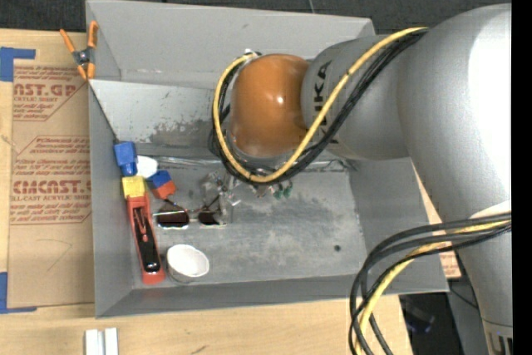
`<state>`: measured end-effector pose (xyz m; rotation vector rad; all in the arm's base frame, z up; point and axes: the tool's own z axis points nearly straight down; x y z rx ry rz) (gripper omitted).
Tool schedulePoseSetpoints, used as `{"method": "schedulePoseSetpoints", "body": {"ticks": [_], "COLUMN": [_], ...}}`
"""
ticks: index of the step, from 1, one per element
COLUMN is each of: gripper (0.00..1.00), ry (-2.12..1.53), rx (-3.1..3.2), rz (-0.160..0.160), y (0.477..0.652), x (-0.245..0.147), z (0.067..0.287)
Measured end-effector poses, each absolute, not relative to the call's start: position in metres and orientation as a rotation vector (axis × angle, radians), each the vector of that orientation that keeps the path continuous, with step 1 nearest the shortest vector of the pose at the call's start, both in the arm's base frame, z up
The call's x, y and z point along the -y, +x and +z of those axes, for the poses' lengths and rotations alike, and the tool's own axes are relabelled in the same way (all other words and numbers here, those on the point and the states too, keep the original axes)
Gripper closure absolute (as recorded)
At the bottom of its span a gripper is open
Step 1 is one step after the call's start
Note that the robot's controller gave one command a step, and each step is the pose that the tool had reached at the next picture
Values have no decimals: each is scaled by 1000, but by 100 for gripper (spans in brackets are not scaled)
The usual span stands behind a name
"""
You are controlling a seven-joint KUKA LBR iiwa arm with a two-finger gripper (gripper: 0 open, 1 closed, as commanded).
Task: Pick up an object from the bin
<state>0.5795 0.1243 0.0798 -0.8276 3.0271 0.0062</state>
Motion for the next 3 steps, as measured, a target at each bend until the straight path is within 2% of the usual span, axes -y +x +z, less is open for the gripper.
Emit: {"method": "schedulePoseSetpoints", "body": {"ticks": [1,2,3], "gripper": [100,100,100], "ry": [-846,-844,-833], "rx": [-3020,-3023,-3019], "rz": [7,7,7], "y": [578,583,589], "x": [-122,-123,-123], "z": [75,92,95]}}
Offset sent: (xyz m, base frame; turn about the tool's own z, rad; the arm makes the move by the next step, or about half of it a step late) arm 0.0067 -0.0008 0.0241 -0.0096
